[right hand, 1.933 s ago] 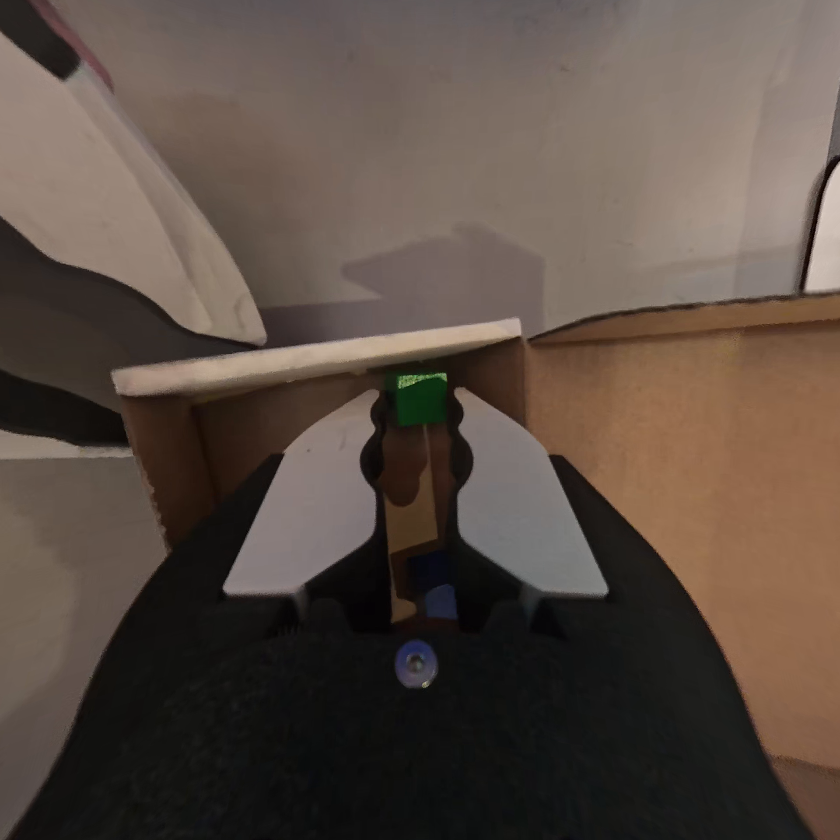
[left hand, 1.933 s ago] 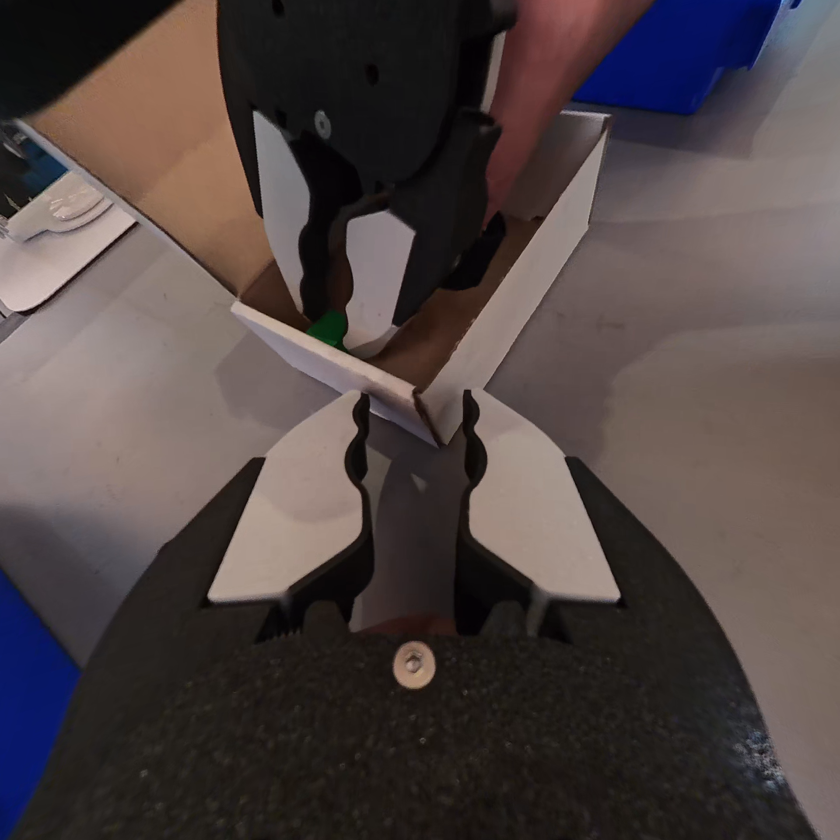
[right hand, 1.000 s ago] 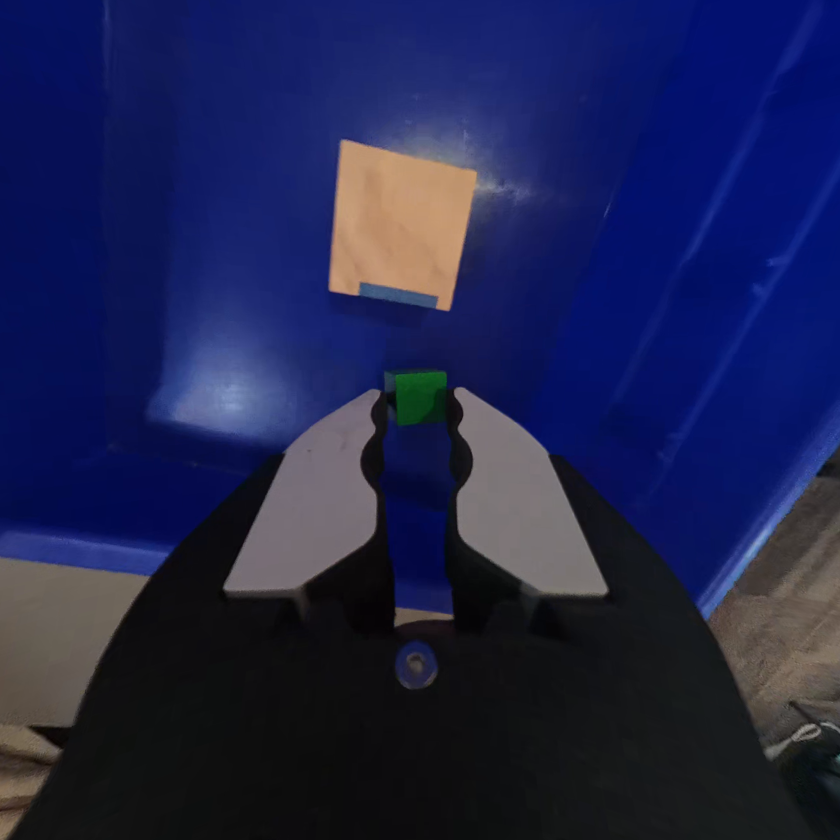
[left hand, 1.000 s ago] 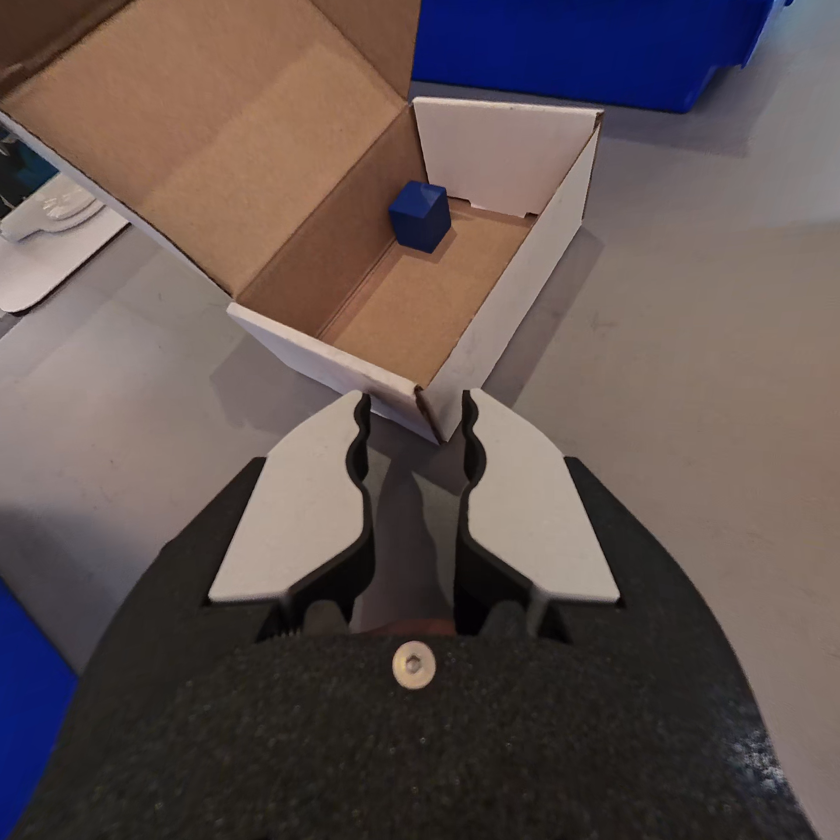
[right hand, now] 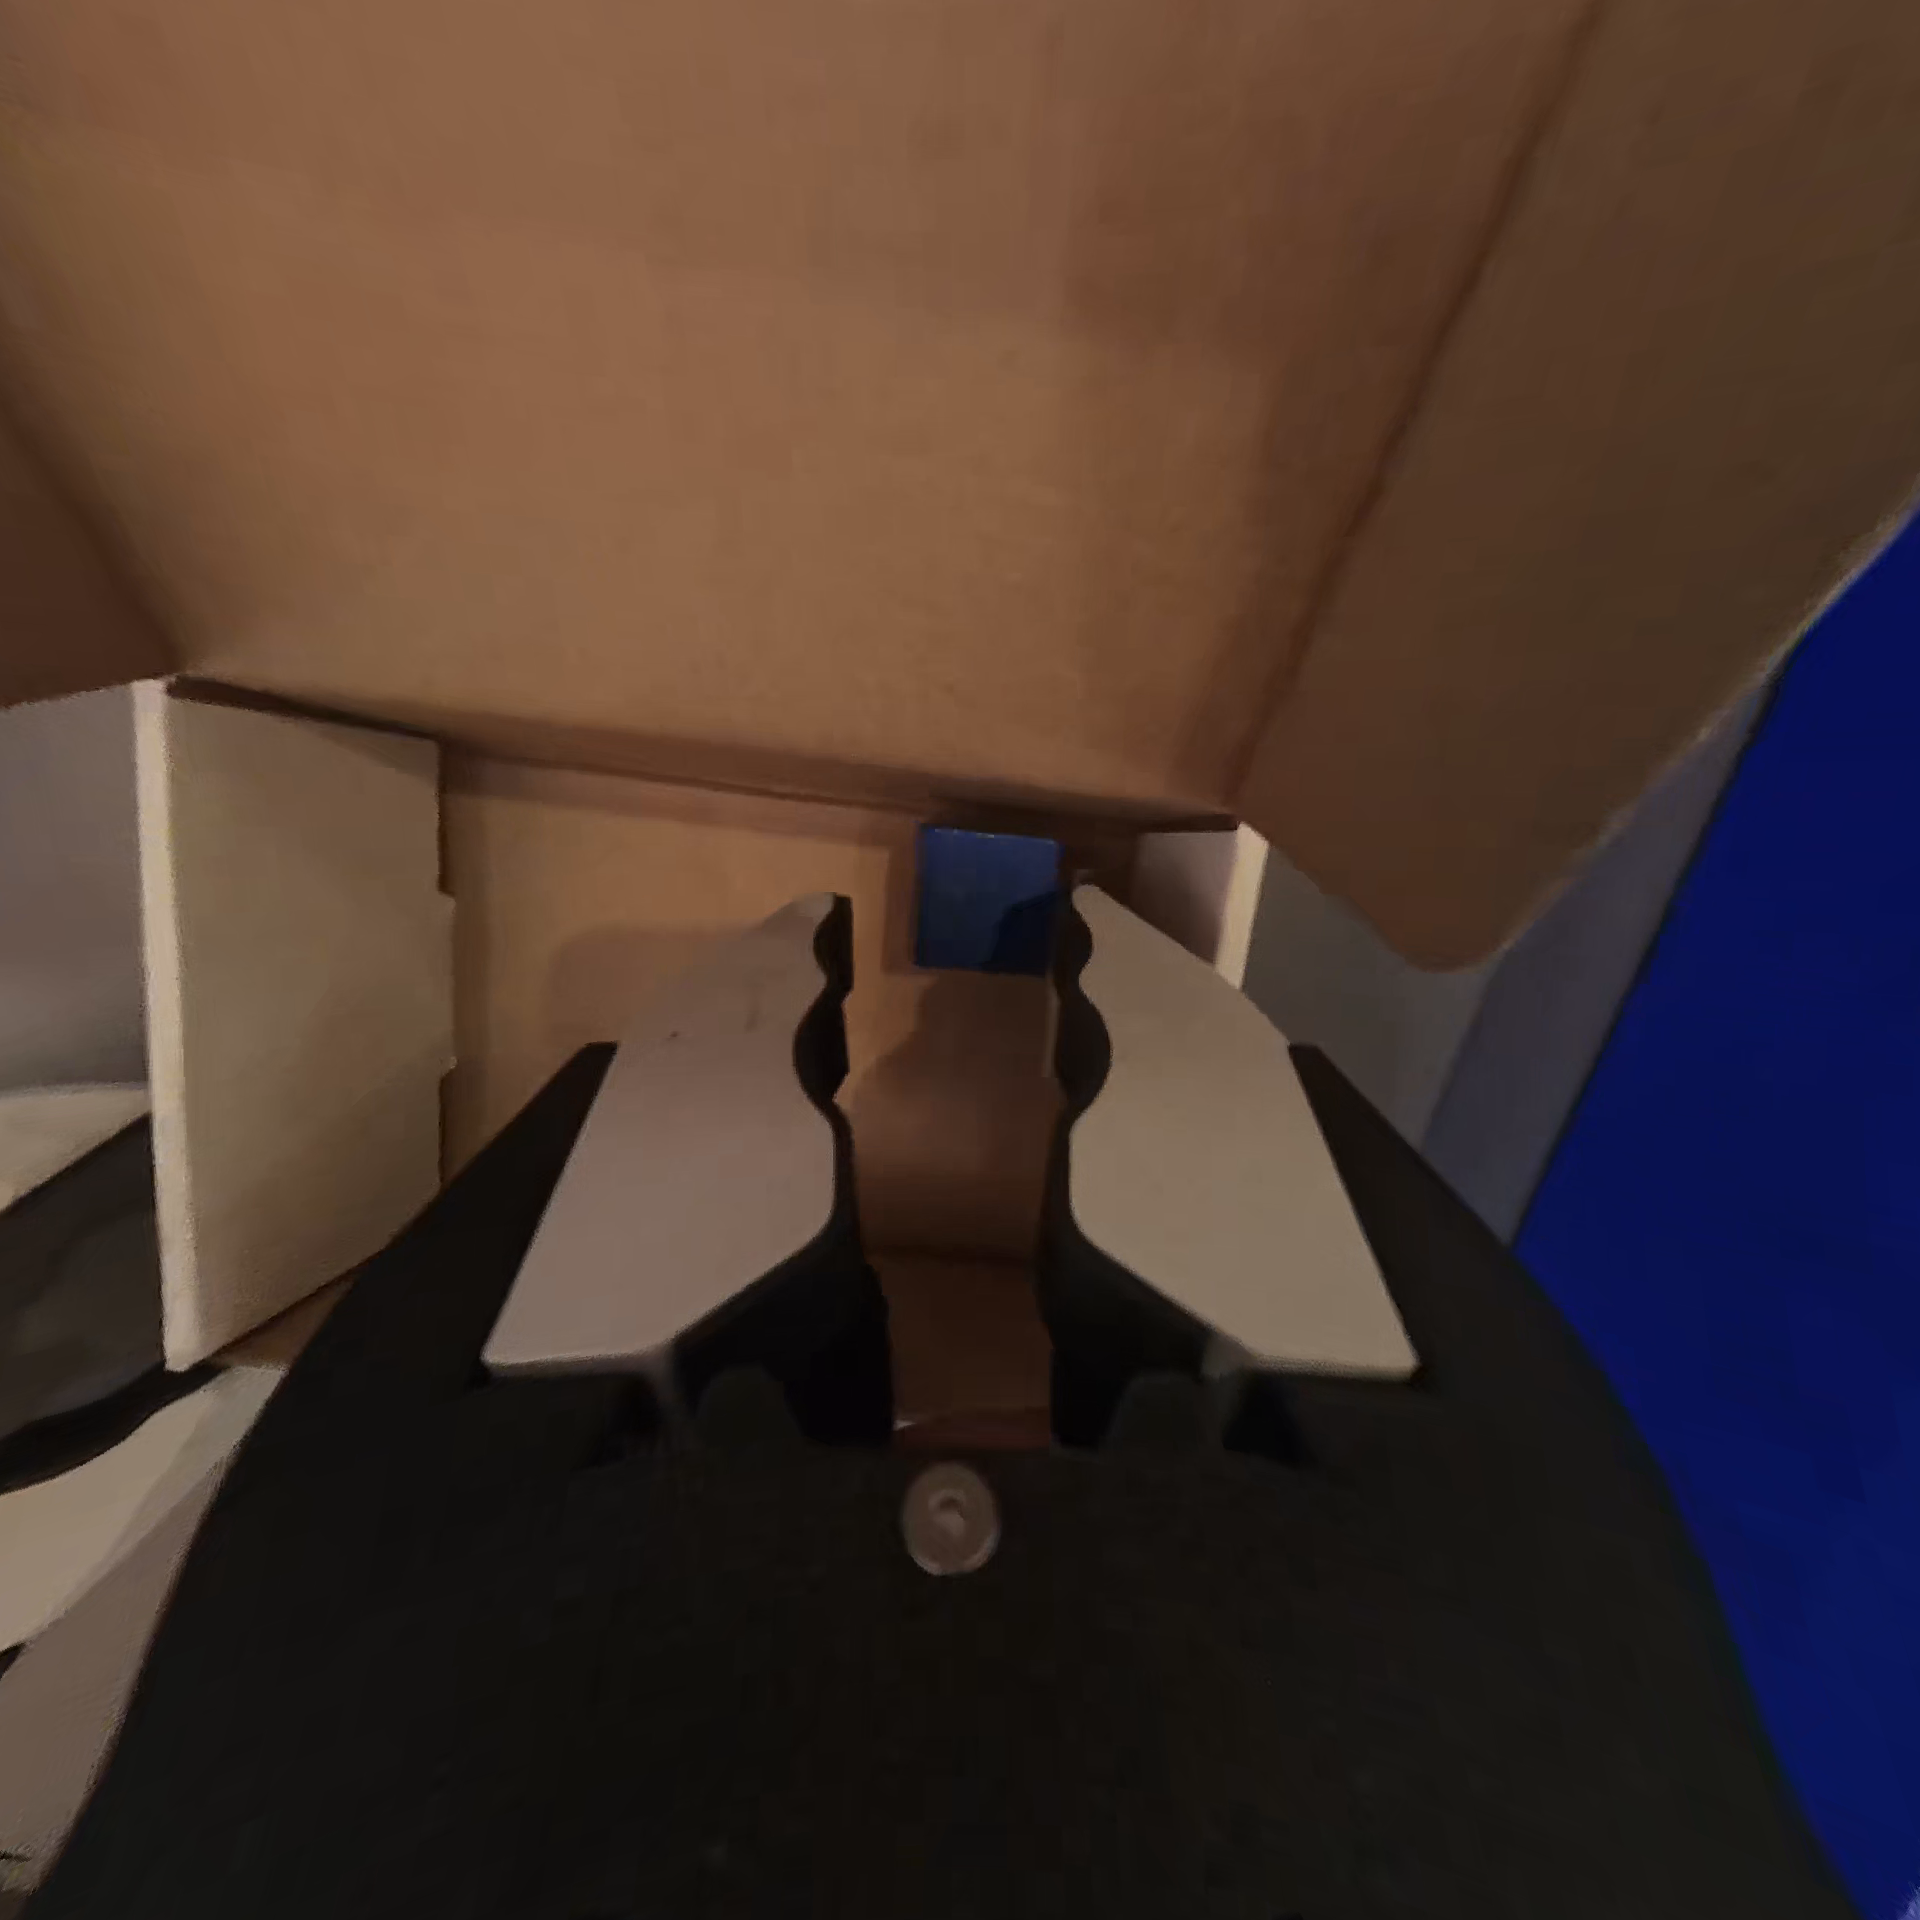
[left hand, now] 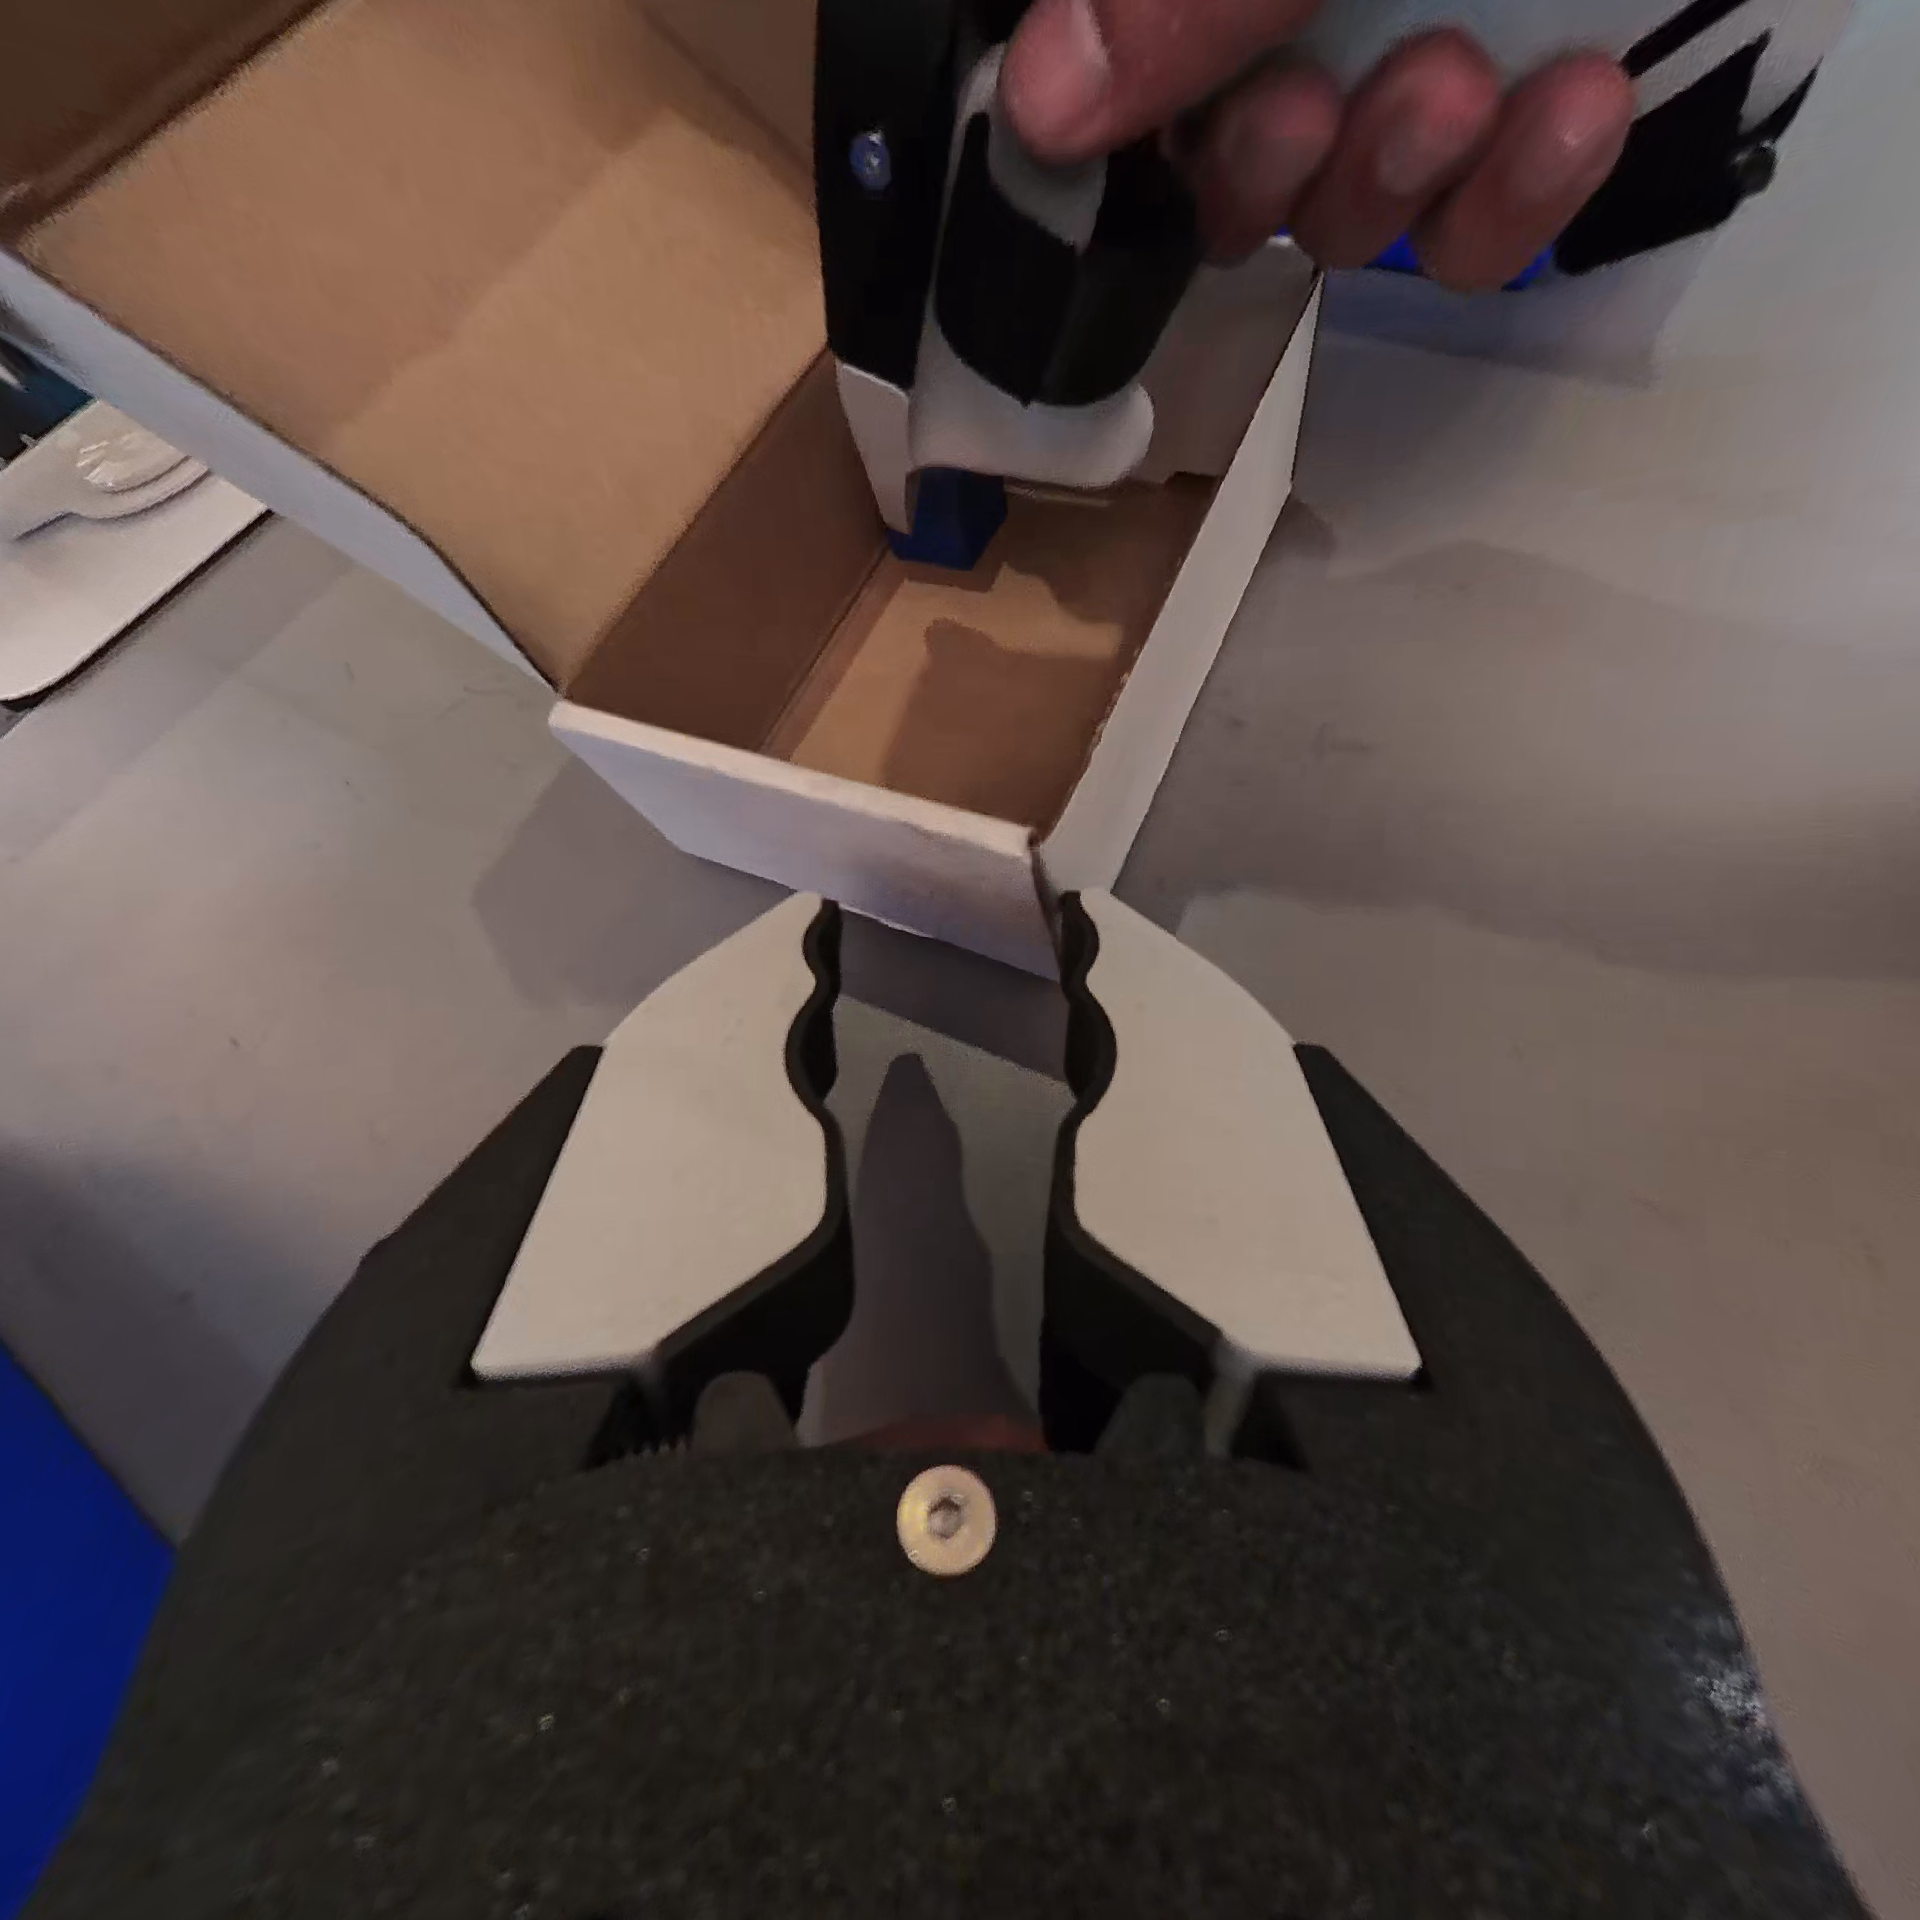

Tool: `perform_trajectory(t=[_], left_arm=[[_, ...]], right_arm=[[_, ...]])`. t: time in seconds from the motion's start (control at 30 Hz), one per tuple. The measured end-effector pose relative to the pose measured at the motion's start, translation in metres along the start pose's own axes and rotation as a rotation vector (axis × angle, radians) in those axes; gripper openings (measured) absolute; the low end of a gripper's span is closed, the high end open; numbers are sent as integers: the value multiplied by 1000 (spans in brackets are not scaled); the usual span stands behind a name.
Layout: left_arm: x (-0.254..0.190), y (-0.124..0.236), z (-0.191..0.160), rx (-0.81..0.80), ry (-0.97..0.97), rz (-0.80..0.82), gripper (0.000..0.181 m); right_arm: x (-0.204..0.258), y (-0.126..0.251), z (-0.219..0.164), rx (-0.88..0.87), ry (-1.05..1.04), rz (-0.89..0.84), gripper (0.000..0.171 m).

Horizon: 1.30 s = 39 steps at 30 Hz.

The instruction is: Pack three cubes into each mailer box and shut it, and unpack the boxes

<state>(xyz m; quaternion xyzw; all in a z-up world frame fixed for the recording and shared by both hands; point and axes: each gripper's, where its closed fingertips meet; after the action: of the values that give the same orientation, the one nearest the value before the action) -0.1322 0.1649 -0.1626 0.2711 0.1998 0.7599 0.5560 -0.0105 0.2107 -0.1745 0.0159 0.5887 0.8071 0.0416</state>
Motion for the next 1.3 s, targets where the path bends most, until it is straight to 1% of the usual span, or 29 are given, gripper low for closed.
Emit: perform_trajectory(t=[0.07,0.17,0.23,0.33,0.4,0.47,0.53,0.57,0.63,0.7,0.73,0.8,0.87,0.9,0.97,1.07,1.17,1.3], left_arm=[[1,0,1,-4,7,-2,40],[1,-1,4,-5,17,-14,41],[-1,-1,5,-6,14,-18,41],[-3,-3,5,-5,5,-17,41],[-5,-4,4,-2,1,-22,41],[-7,-4,2,2,-4,-23,41],[-6,-4,1,5,-13,-17,41],[-6,-3,0,6,-14,-13,41],[-5,-3,-1,7,-11,-13,41],[-5,-2,0,6,-8,-13,41],[-5,-2,0,5,-8,-12,41],[-5,-2,1,6,-14,-8,41],[-5,-1,3,3,-20,-3,41],[-5,-1,4,0,-20,-3,41],[-6,-2,6,0,-18,-6,41],[-8,-4,5,5,-20,-12,41],[-9,-6,4,12,-19,-13,41],[-9,-8,1,18,-16,-13,41]], right_arm=[[0,-2,1,6,2,-7,37],[-3,-12,-4,45,45,-60,36],[-8,-16,-5,51,70,-114,29],[-2,-13,-8,61,75,-62,29],[1,-4,-7,38,78,-31,29],[9,21,-7,-9,92,25,29],[10,65,-4,-110,121,49,29],[2,90,-3,-170,117,43,29],[-29,133,-6,-264,58,35,29],[-82,156,-16,-291,-54,-16,28],[-112,156,-26,-273,-114,-42,29],[-161,137,-51,-193,-242,-38,28],[-193,105,-77,-82,-325,-10,29],[-200,89,-87,-30,-346,24,29],[-203,61,-100,64,-372,96,29],[-201,34,-109,179,-300,82,30],[-195,20,-113,255,-223,44,30],[-193,16,-111,264,-205,22,30]])
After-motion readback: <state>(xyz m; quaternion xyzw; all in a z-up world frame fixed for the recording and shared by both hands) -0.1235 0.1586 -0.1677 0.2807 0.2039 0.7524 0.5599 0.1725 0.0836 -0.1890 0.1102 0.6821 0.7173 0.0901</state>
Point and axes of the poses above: each gripper's, where its closed fingertips meet, y back along the fingers, z out of its top, x = y × z across the jaws, and after that the axes turned 5 degrees about x, right-handed
